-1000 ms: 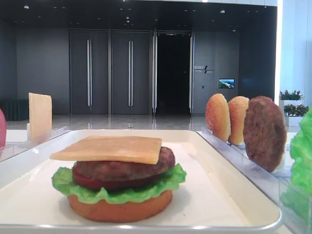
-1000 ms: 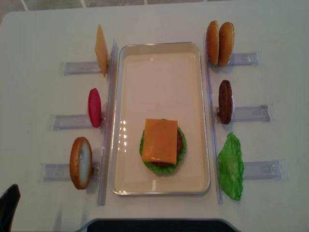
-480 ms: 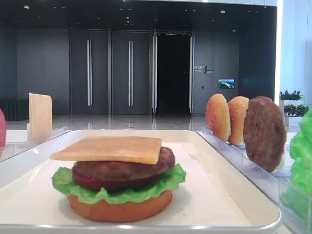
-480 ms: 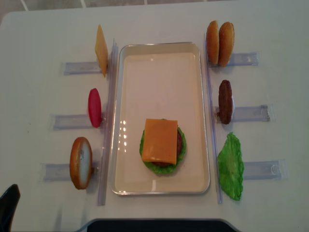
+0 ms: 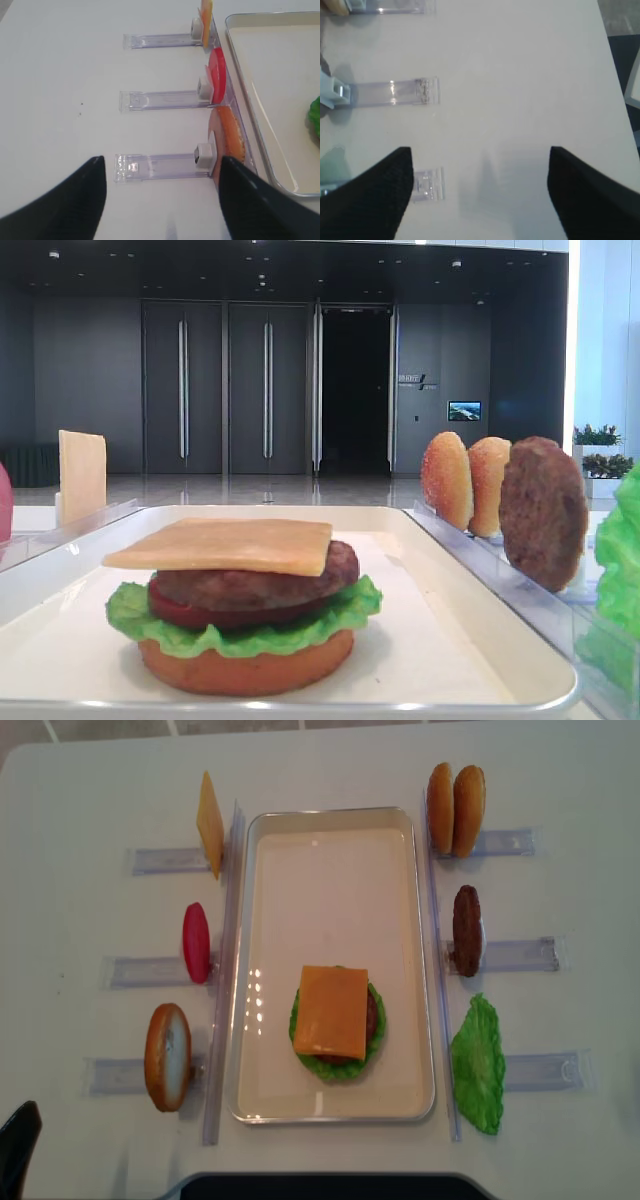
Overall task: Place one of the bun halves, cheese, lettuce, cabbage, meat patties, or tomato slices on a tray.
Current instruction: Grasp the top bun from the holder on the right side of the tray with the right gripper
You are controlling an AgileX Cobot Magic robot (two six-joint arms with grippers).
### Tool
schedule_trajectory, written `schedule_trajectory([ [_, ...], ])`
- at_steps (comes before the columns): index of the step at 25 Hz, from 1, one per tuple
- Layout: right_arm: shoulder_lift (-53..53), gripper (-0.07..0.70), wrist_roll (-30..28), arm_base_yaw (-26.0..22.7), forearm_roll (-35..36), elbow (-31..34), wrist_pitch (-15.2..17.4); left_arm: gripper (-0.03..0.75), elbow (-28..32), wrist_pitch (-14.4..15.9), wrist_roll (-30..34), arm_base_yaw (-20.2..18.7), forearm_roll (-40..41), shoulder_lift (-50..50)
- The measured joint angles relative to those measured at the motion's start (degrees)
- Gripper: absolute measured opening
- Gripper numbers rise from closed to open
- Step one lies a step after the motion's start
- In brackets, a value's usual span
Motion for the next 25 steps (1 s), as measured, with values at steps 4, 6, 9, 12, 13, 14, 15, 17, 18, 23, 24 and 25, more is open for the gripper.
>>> schedule_trajectory([
  [4, 14.71, 0.555, 2.68, 0.00, 0.00, -10.64, -0.14, 0.535, 0.00, -0.02, 0.00, 0.00, 0.00, 0.00],
  [6, 20.31, 0.555, 3.39, 0.00, 0.27, -15.84, -0.09, 0.535, 0.00, -0.02, 0.00, 0.00, 0.00, 0.00],
  [9, 28.32, 0.555, 3.74, 0.00, 0.34, -24.17, -0.04, 0.535, 0.00, -0.02, 0.00, 0.00, 0.00, 0.00],
  [12, 35.85, 0.555, 3.62, 0.00, 0.34, -31.75, 0.34, 0.535, 0.00, -0.02, 0.00, 0.00, 0.00, 0.00],
  [13, 38.27, 0.555, 3.30, 0.00, 0.34, -34.12, 0.55, 0.535, 0.00, -0.02, 0.00, 0.00, 0.00, 0.00],
  [14, 40.61, 0.555, 3.09, 0.00, 0.34, -36.28, 0.81, 0.535, 0.00, -0.02, 0.00, 0.00, 0.00, 0.00],
  [15, 42.83, 0.555, 2.81, 0.00, 0.34, -38.20, 1.10, 0.535, 0.00, -0.02, 0.00, 0.00, 0.00, 0.00],
  [17, 46.60, 0.555, 2.47, 0.00, 0.34, -41.13, 1.23, 0.535, 0.00, -0.02, 0.00, 0.00, 0.00, 0.00],
  [18, 48.53, 0.555, 2.16, 0.00, 0.34, -42.45, 1.35, 0.535, 0.00, -0.02, 0.00, 0.00, 0.00, 0.00],
  [23, 56.71, 0.555, 1.55, 0.10, 0.34, -47.44, 1.42, 0.535, 0.00, -0.02, 0.00, 0.00, 0.00, 0.00],
  [24, 58.30, 0.555, 1.41, 0.10, 0.34, -48.33, 1.48, 0.535, 0.00, -0.02, 0.00, 0.00, 0.00, 0.00],
  [25, 59.80, 0.555, 1.29, 0.21, 0.29, -49.24, 1.49, 0.535, 0.00, -0.02, 0.00, 0.00, 0.00, 0.00],
])
